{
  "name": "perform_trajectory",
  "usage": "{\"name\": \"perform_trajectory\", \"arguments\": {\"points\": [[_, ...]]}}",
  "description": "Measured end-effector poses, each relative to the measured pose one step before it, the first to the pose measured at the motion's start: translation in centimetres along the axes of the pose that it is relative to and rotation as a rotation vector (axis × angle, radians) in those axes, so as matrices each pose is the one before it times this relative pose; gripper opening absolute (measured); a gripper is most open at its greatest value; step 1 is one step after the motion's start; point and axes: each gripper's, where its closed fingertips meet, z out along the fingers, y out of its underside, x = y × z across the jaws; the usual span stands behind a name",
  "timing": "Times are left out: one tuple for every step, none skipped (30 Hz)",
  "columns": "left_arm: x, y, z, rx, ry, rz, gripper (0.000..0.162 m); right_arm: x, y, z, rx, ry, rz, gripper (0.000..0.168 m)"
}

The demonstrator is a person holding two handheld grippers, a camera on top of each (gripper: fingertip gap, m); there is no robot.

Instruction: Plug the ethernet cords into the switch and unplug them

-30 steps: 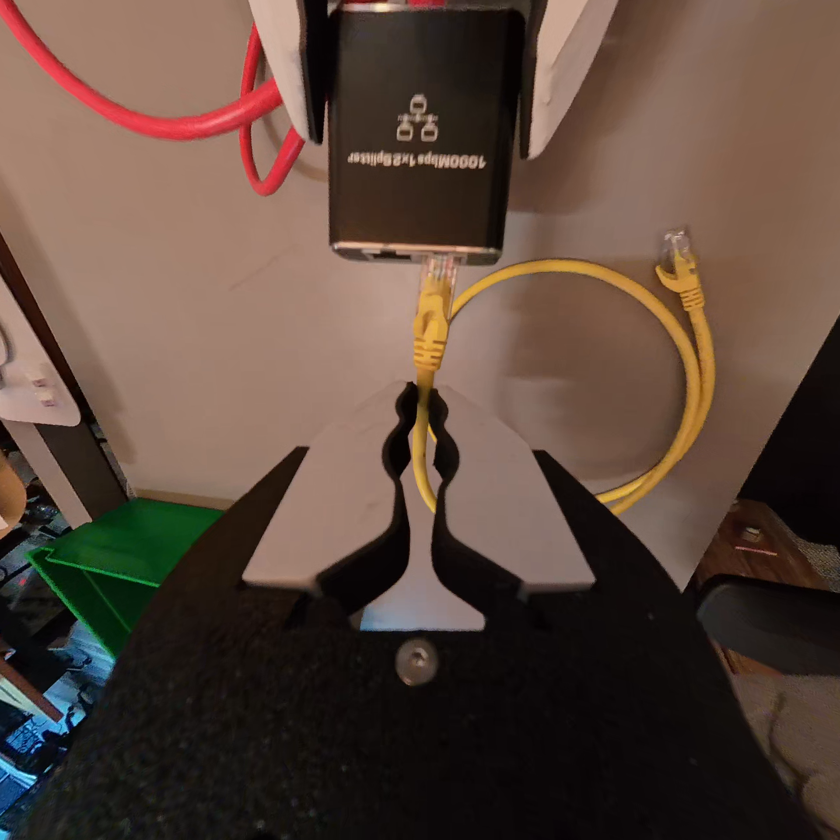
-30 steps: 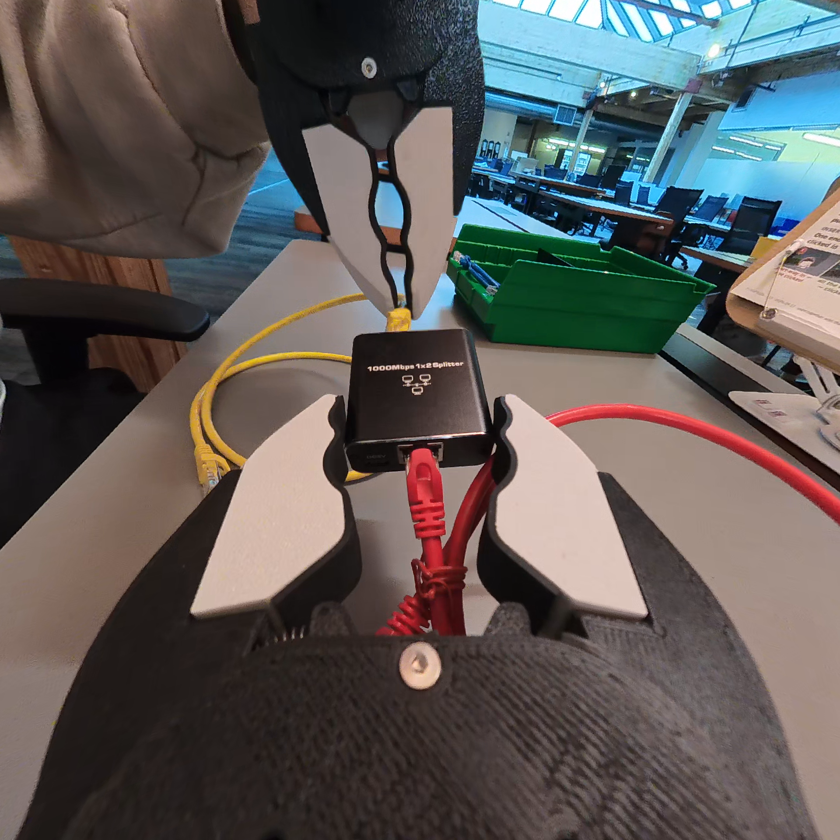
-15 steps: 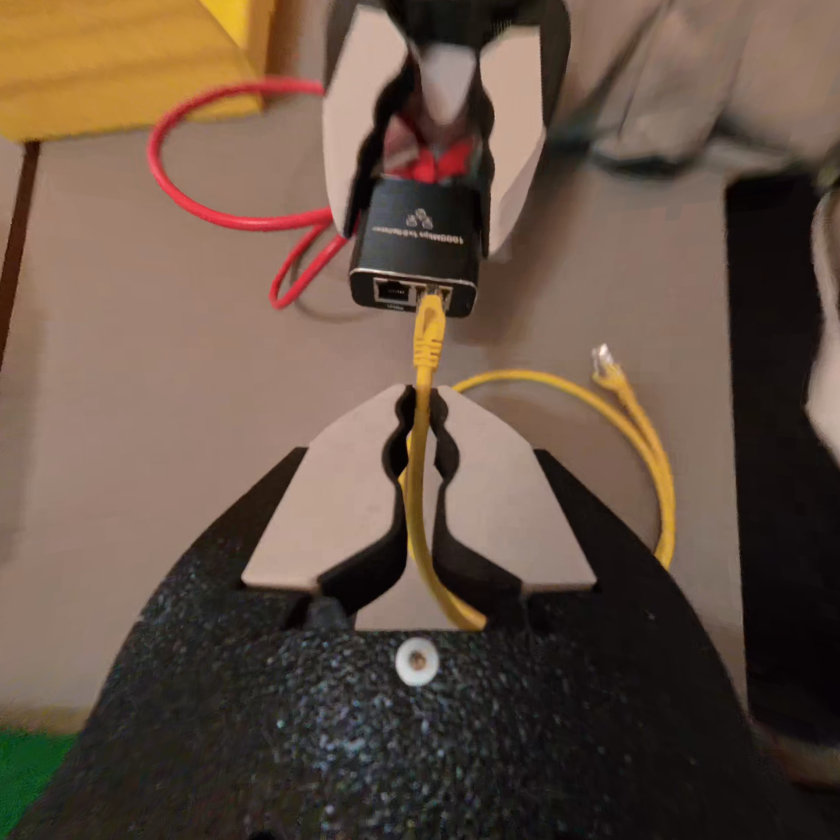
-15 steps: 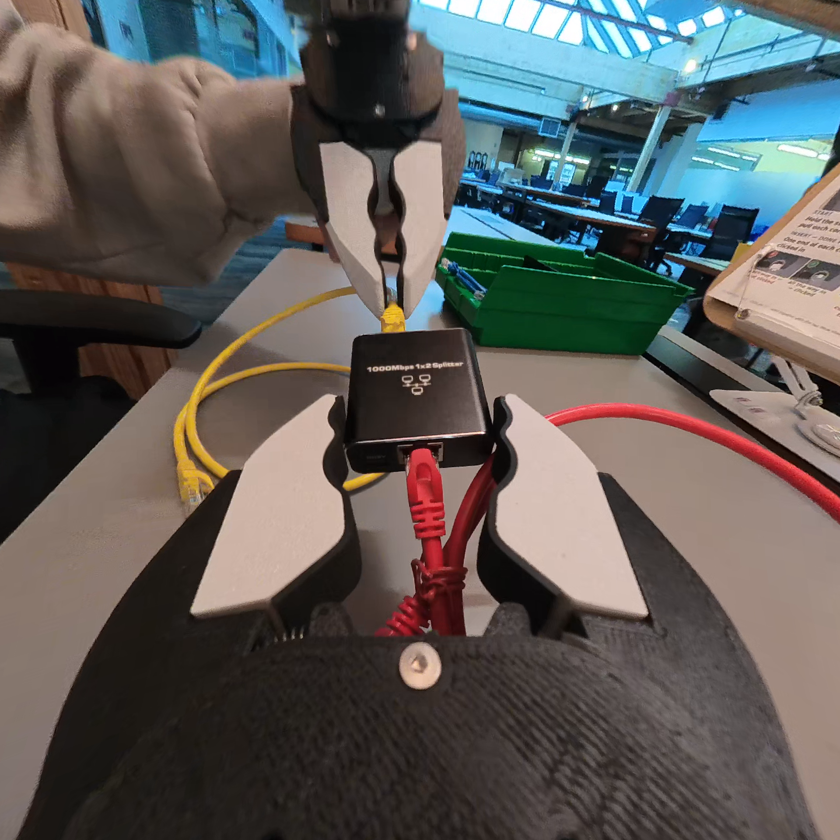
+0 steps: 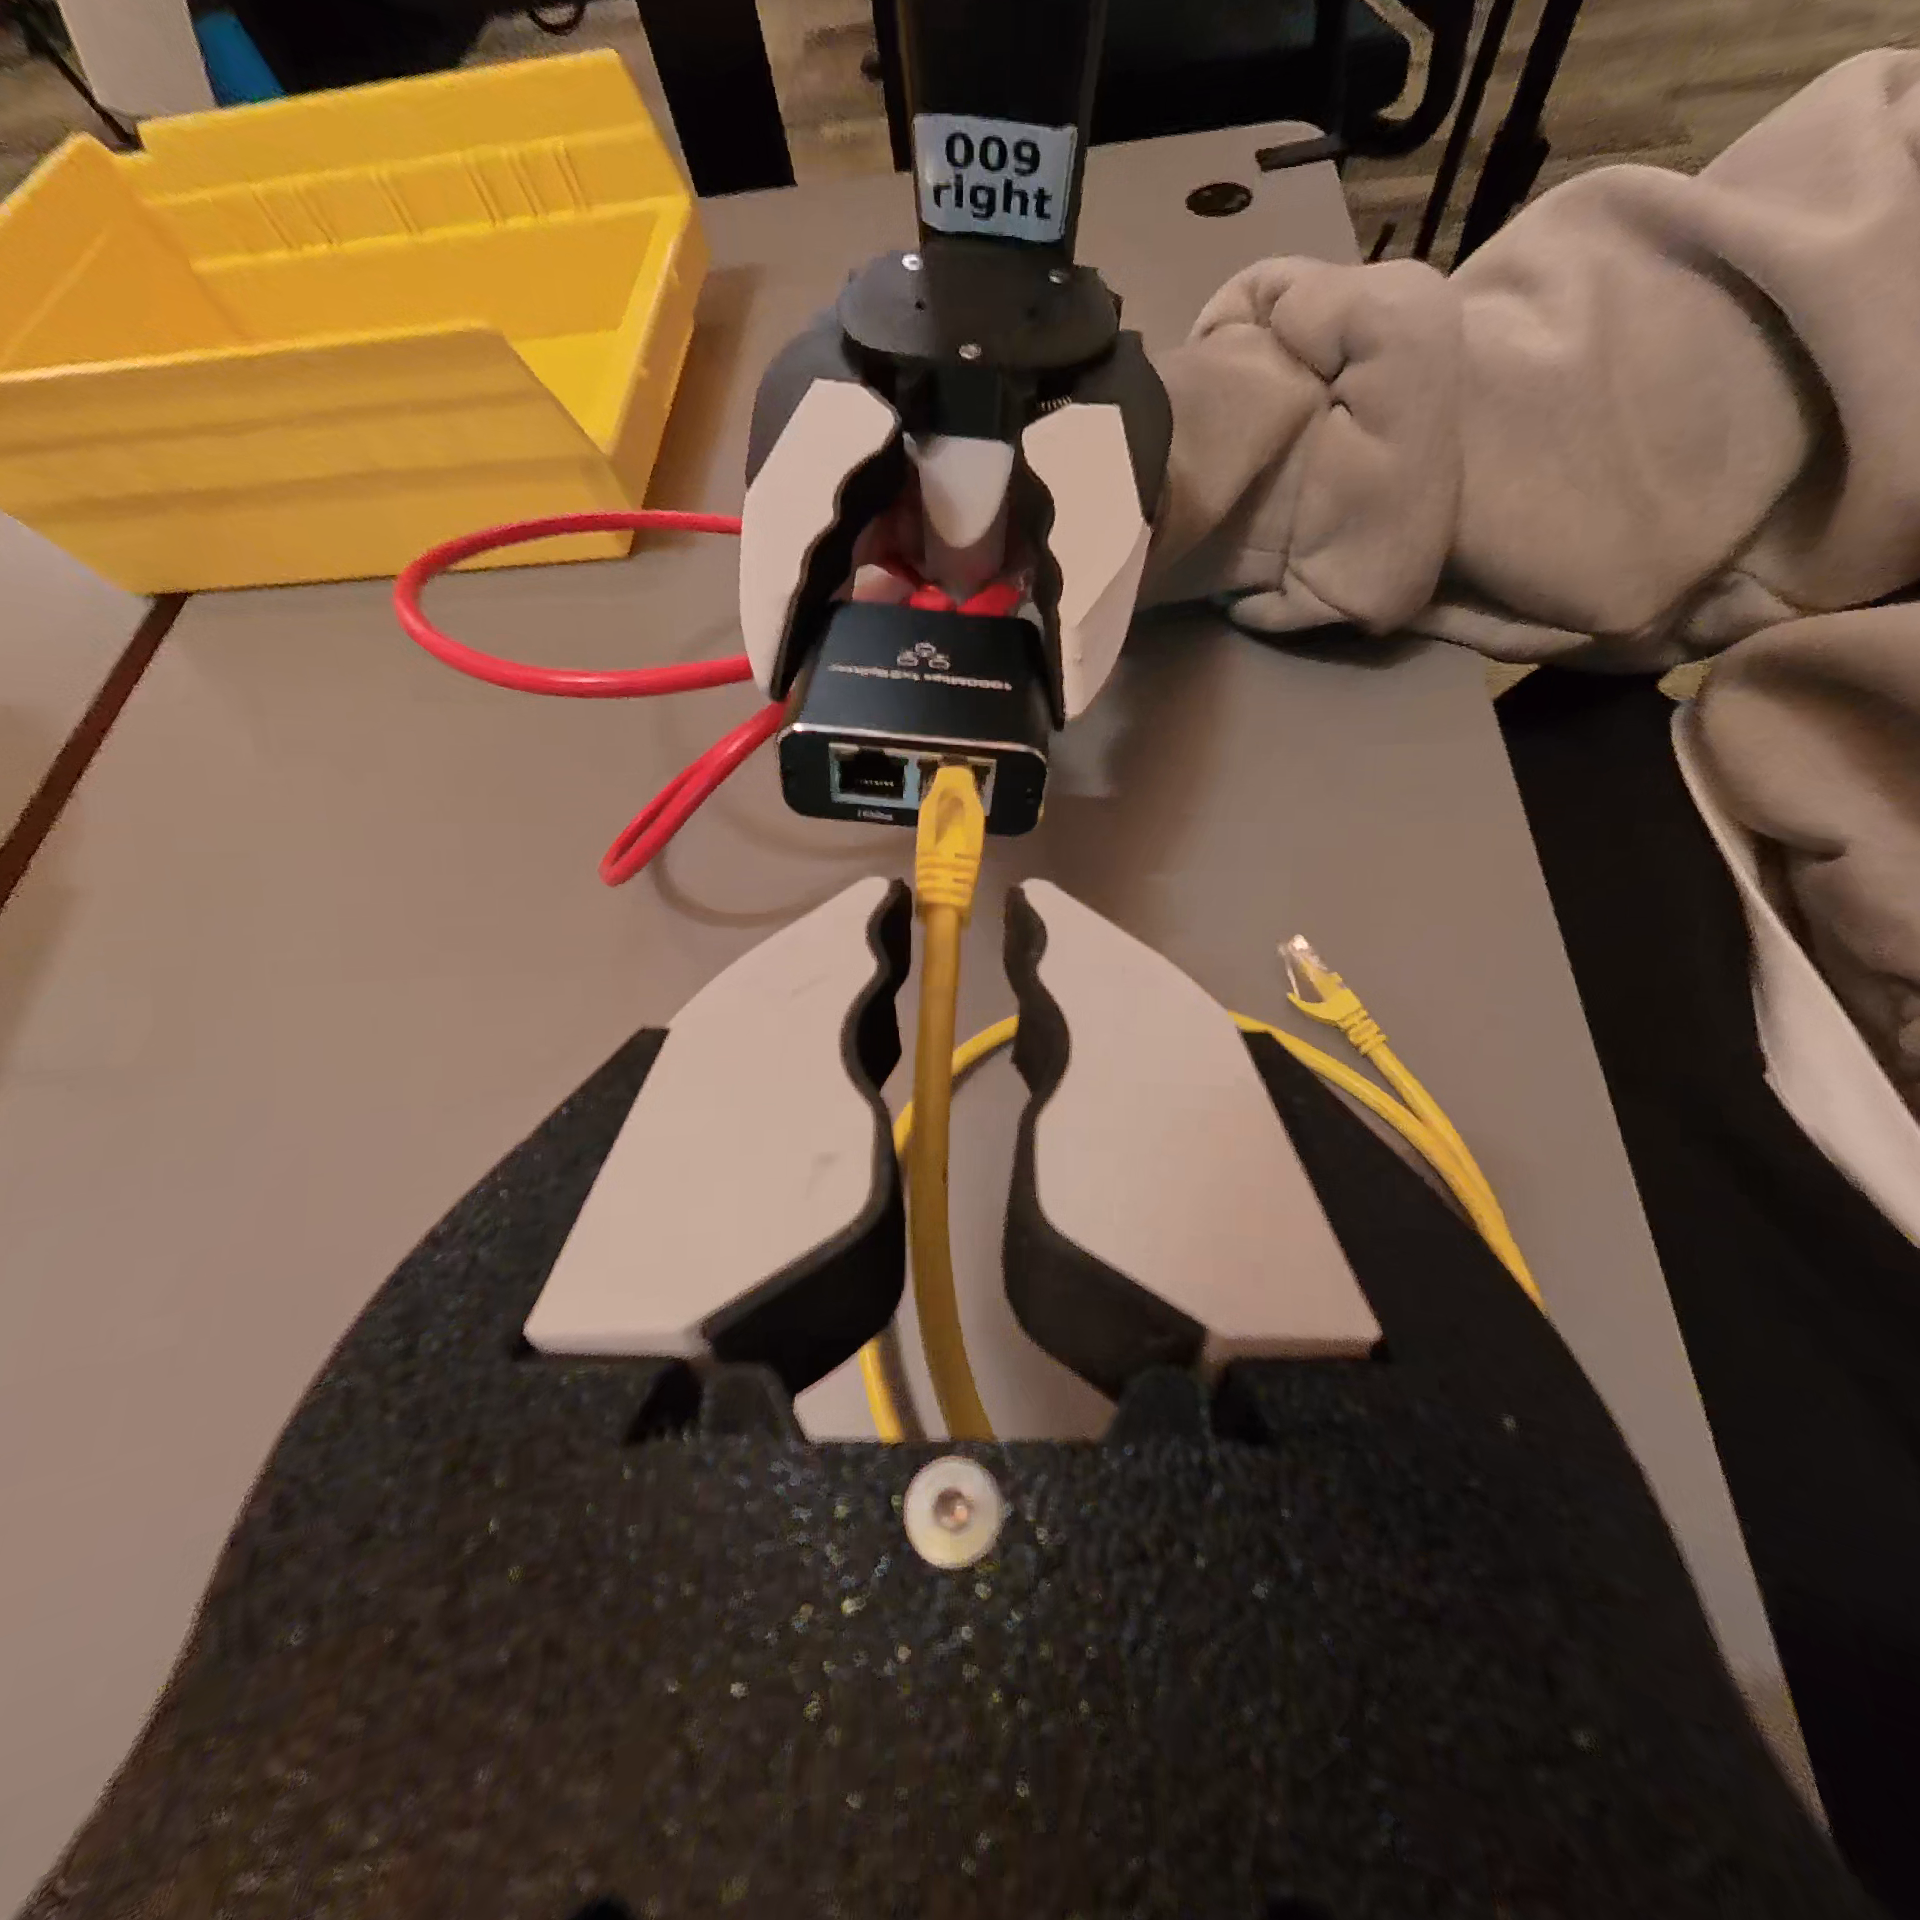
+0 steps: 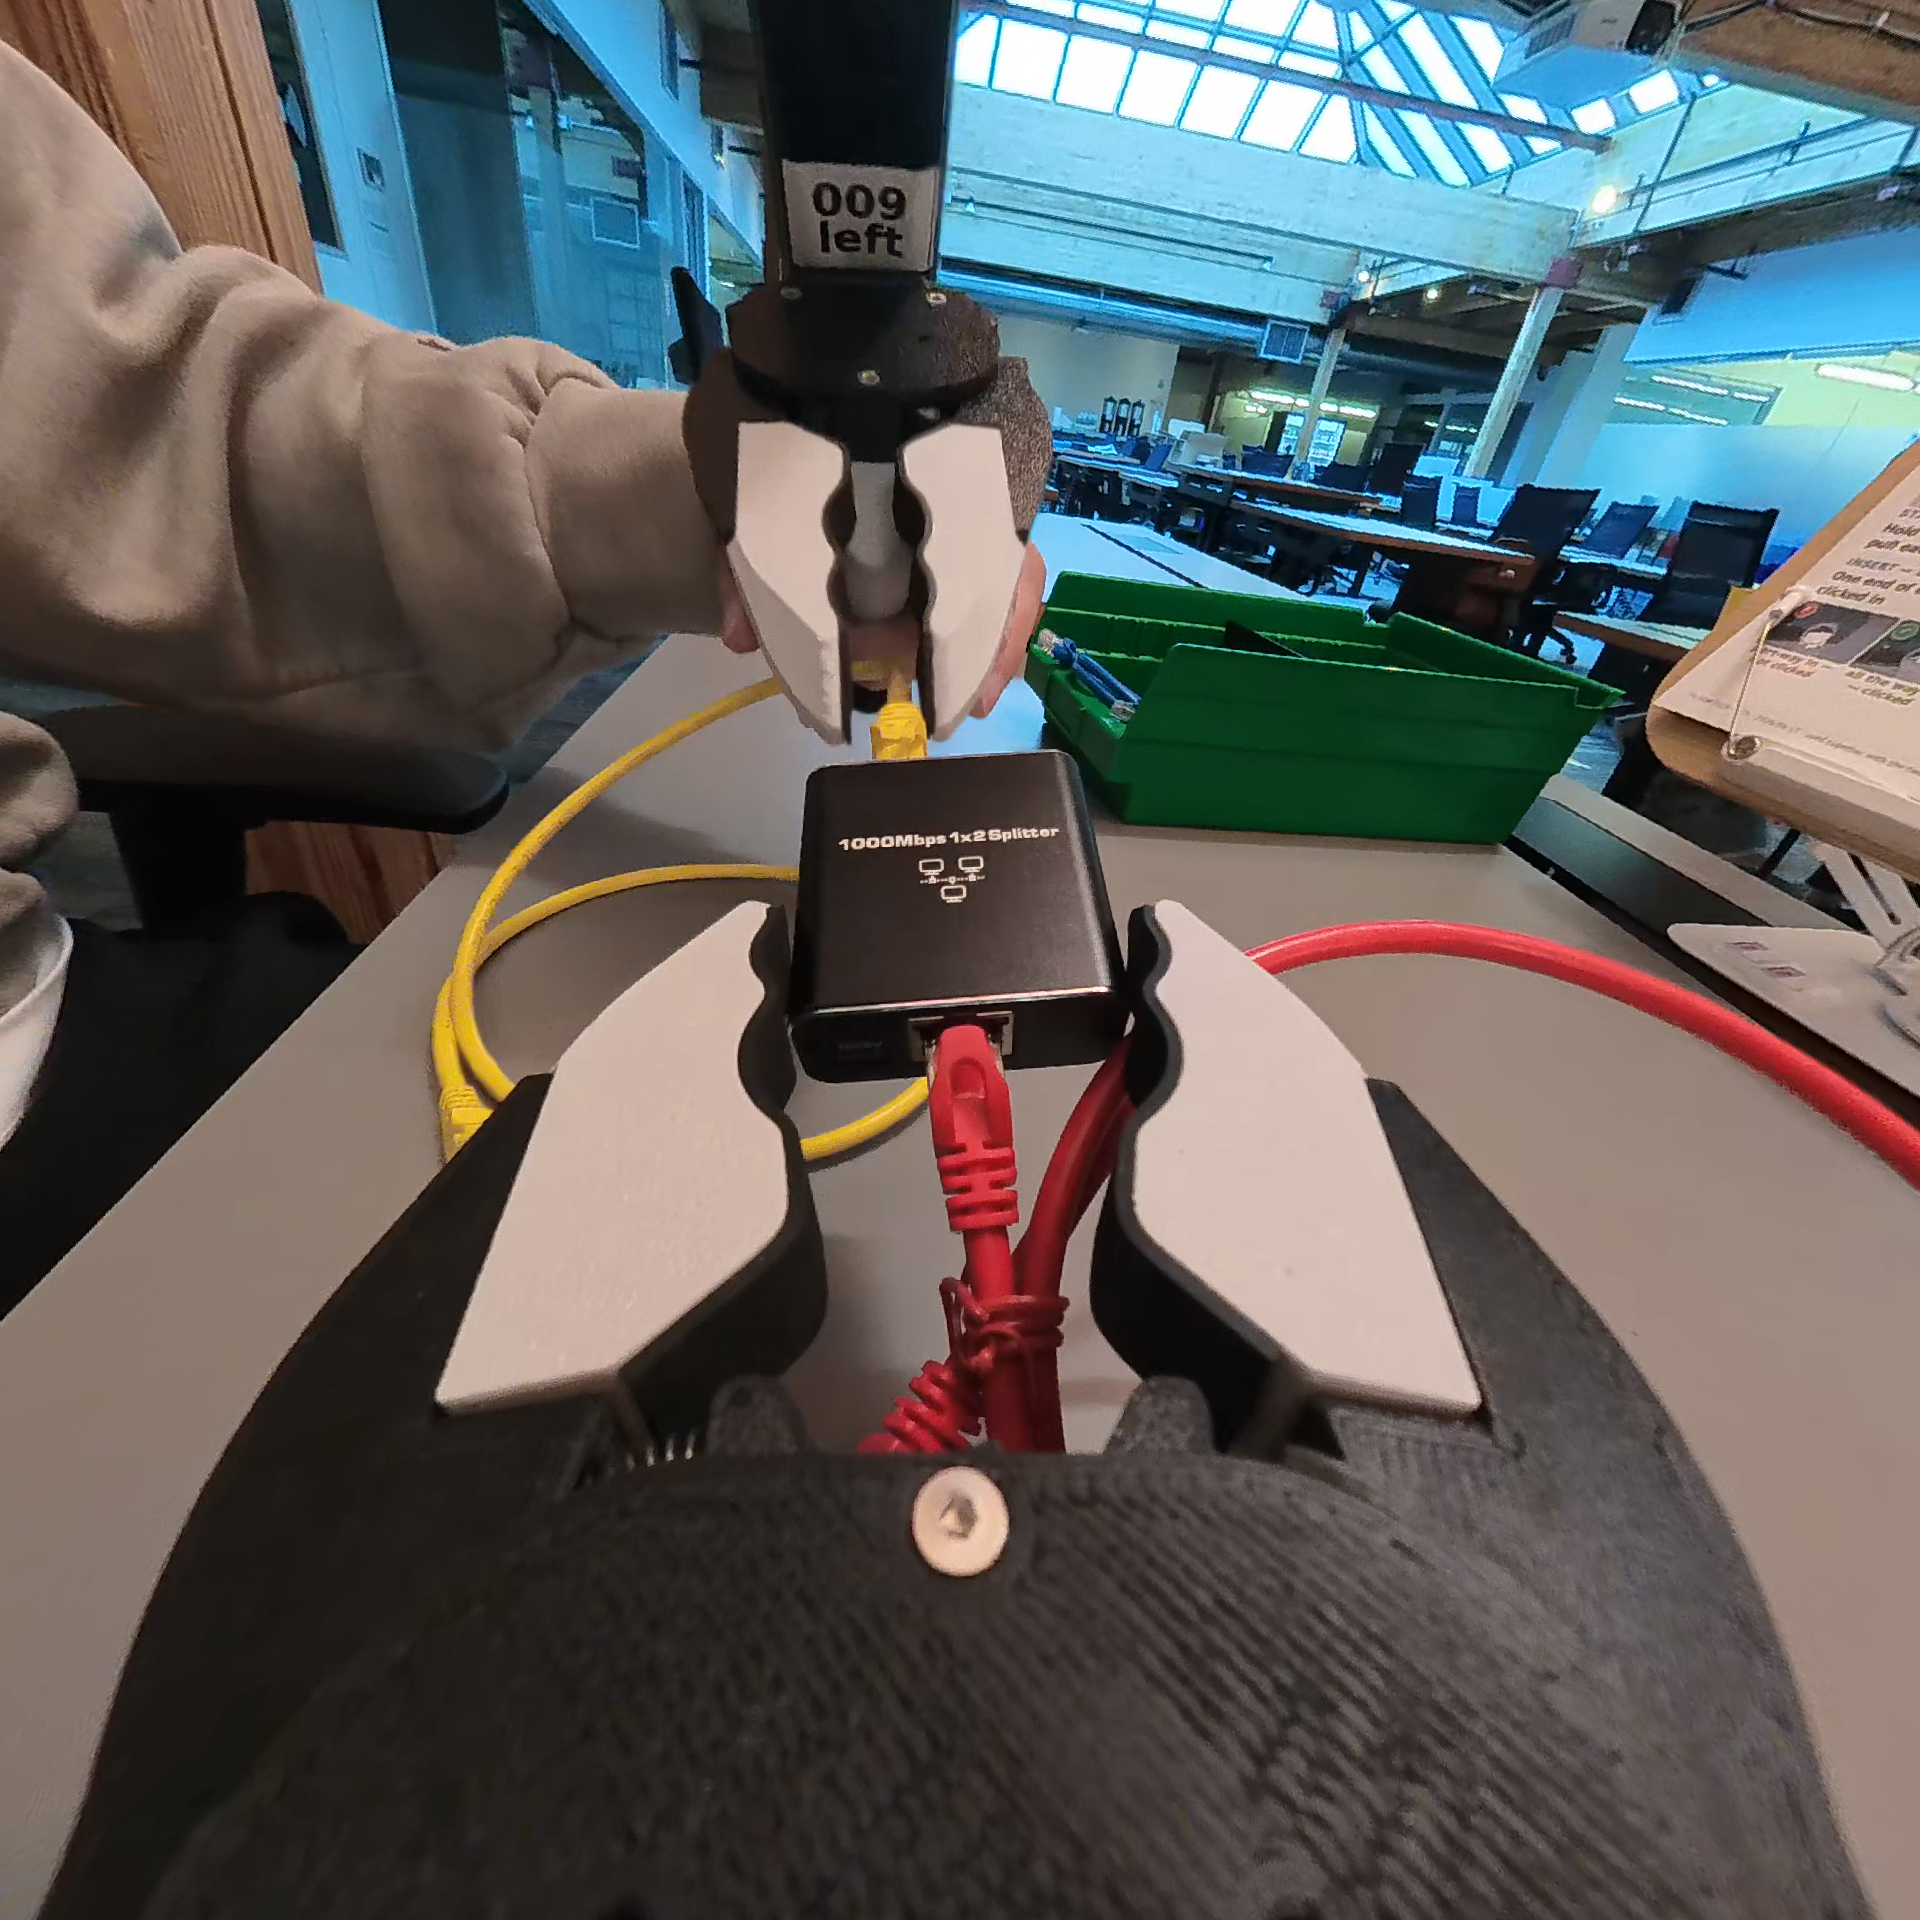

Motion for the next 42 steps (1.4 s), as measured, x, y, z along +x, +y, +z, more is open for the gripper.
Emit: {"name": "perform_trajectory", "arguments": {"points": [[-0.106,-0.083,0.033,0.003,-0.0115,0.0069,0.015,-0.016,0.031,0.039,-0.0033,-0.0009,-0.0011,0.063],[-0.086,0.057,0.097,-0.0079,-0.0117,0.0096,0.011,-0.048,0.051,0.054,-0.0043,-0.0021,-0.0019,0.063],[-0.051,0.088,0.133,-0.0089,-0.0092,0.0095,0.01,-0.053,0.036,0.031,-0.0026,-0.0016,-0.003,0.063],[-0.053,0.062,0.124,-0.0068,-0.0082,0.001,0.011,0.041,0.003,0.002,-0.0003,0.0037,-0.0001,0.063],[-0.039,-0.009,0.083,-0.0005,-0.0046,-0.0062,0.011,0.038,-0.035,-0.031,0.0032,0.001,0.0021,0.063],[-0.047,-0.017,0.047,0.0014,-0.0022,-0.0079,0.011,0.032,-0.048,-0.047,0.0041,0.0009,0.0026,0.063],[-0.066,0.058,0.039,-0.0054,-0.0023,-0.0061,0.011,0.06,0.002,0.0,-0.0005,0.0028,0.0018,0.063],[-0.013,0.109,0.048,-0.0114,-0.0014,0.0012,0.01,0.007,0.03,0.019,-0.0024,0.0008,-0.0001,0.063],[0.007,0.094,0.033,-0.0127,-0.0034,0.011,0.01,-0.022,0.018,0.003,-0.0008,-0.0007,-0.0009,0.063],[-0.01,0.017,0.019,-0.0124,-0.0067,0.0124,0.01,0.024,0.007,0.0,-0.0006,0.0024,-0.0002,0.063],[0.043,-0.049,0.005,-0.0125,-0.0026,0.0102,0.01,-0.016,-0.028,-0.028,0.0024,-0.0023,0.0011,0.063],[0.067,-0.097,-0.025,-0.0123,0.0001,0.0122,0.01,-0.056,-0.045,-0.028,0.003,-0.0056,0.0023,0.063],[0.022,-0.107,-0.022,-0.0123,-0.0023,0.0144,0.01,-0.004,-0.024,-0.021,0.0021,-0.0005,0.0033,0.063],[0.023,0.053,0.002,-0.024,0.0004,0.0134,0.01,-0.028,0.011,0.005,-0.0007,0.0006,-0.0038,0.063],[-0.017,0.142,0.015,-0.0295,-0.0023,0.0164,0.01,-0.014,0.099,0.074,-0.0085,0.0032,-0.0044,0.063],[-0.026,0.113,0.022,-0.0234,-0.0027,0.0151,0.01,0.009,0.086,0.066,-0.007,0.002,-0.0019,0.063],[-0.006,-0.032,0.042,-0.0086,0.0005,0.0047,0.01,-0.027,0.047,0.065,-0.004,-0.0005,-0.0014,0.063],[0.003,0.11,0.071,-0.0162,0.0005,0.0043,0.01,-0.026,0.144,0.079,-0.012,0.0009,-0.0034,0.063],[0.039,0.232,0.058,-0.0239,0.001,0.0116,0.01,-0.054,0.124,0.096,-0.0108,-0.0006,-0.0046,0.063],[0.051,0.193,0.041,-0.0194,0.0024,0.0105,0.01,-0.101,0.132,0.127,-0.0109,-0.0046,-0.0047,0.063],[0.055,0.131,0.086,-0.011,0.0023,0.0079,0.01,-0.062,0.168,0.155,-0.015,-0.001,-0.0039,0.063],[0.055,0.246,0.145,-0.0136,0.0027,0.0037,0.01,-0.032,0.177,0.157,-0.0148,-0.0008,-0.0018,0.063],[0.057,0.298,0.2,-0.0143,0.0037,-0.0017,0.01,-0.027,0.096,0.083,-0.0089,0.0001,-0.0026,0.063],[0.044,0.247,0.221,-0.0077,0.0028,-0.0041,0.01,-0.01,-0.004,-0.004,0.0005,0.0014,-0.003,0.063],[0.041,0.193,0.232,-0.0021,0.0021,-0.0052,0.01,-0.019,-0.032,-0.026,0.0021,0.0011,-0.0027,0.063],[-0.054,0.12,0.168,0.0026,-0.0047,-0.0053,0.01,0.06,-0.008,-0.028,0.0016,0.0049,-0.0009,0.063],[-0.25,-0.182,0.013,0.0215,-0.0196,-0.0083,0.01,0.209,-0.113,-0.173,0.0104,0.0125,0.0029,0.063],[-0.393,-0.699,-0.187,0.0578,-0.0292,-0.0215,0.01,0.356,-0.305,-0.41,0.0292,0.0153,0.0044,0.063],[-0.315,-1.132,-0.303,0.0855,-0.0201,-0.0357,0.011,0.305,-0.558,-0.527,0.0493,0.0038,0.0223,0.063],[-0.172,-1.086,-0.256,0.0737,-0.0078,-0.0383,0.011,0.181,-0.513,-0.442,0.0443,-0.0053,0.0231,0.063],[-0.229,-0.611,-0.152,0.0338,-0.0156,-0.0254,0.011,0.22,-0.279,-0.267,0.0244,0.0088,0.0117,0.063],[-0.414,-0.291,-0.215,0.0117,-0.0323,-0.0039,0.017,0.231,-0.181,-0.183,0.0153,0.0137,0.0061,0.063],[-0.698,-0.249,-0.438,0.0129,-0.0517,0.0031,0.025,0.066,-0.133,-0.14,0.0113,0.0031,0.0023,0.063],[-0.837,-0.363,-0.737,0.024,-0.0526,-0.0059,0.029,0.07,-0.12,-0.14,0.0101,0.0044,0.0017,0.063],[-0.821,-0.395,-1.02,0.0326,-0.0341,-0.0174,0.031,0.143,-0.137,-0.131,0.0114,0.009,0.0031,0.063],[-0.969,-0.232,-1.28,0.0265,-0.0254,-0.0285,0.034,0.082,-0.115,-0.102,0.0093,0.0025,0.0044,0.063],[-1.511,0.128,-1.501,0.0073,-0.0428,-0.0404,0.033,0.047,-0.05,-0.049,0.0049,0.0008,0.0035,0.063],[-2.122,0.535,-1.652,-0.0135,-0.0651,-0.0521,0.034,0.019,-0.009,0.007,0.0,0.001,0.0011,0.063],[-2.478,0.815,-1.712,-0.0265,-0.0688,-0.0624,0.036,-0.006,0.058,0.041,-0.0044,-0.0012,0.0,0.063],[-2.341,0.874,-1.666,-0.0302,-0.0473,-0.0605,0.038,-0.031,0.078,0.067,-0.0064,-0.0021,-0.0002,0.063],[-1.92,0.928,-1.565,-0.0359,-0.0171,-0.0381,0.038,-0.005,0.086,0.074,-0.0069,-0.0016,0.0008,0.063],[-1.721,1.178,-1.389,-0.0531,-0.0125,-0.0033,0.037,-0.006,0.067,0.061,-0.0056,-0.0014,0.0016,0.063]]}}
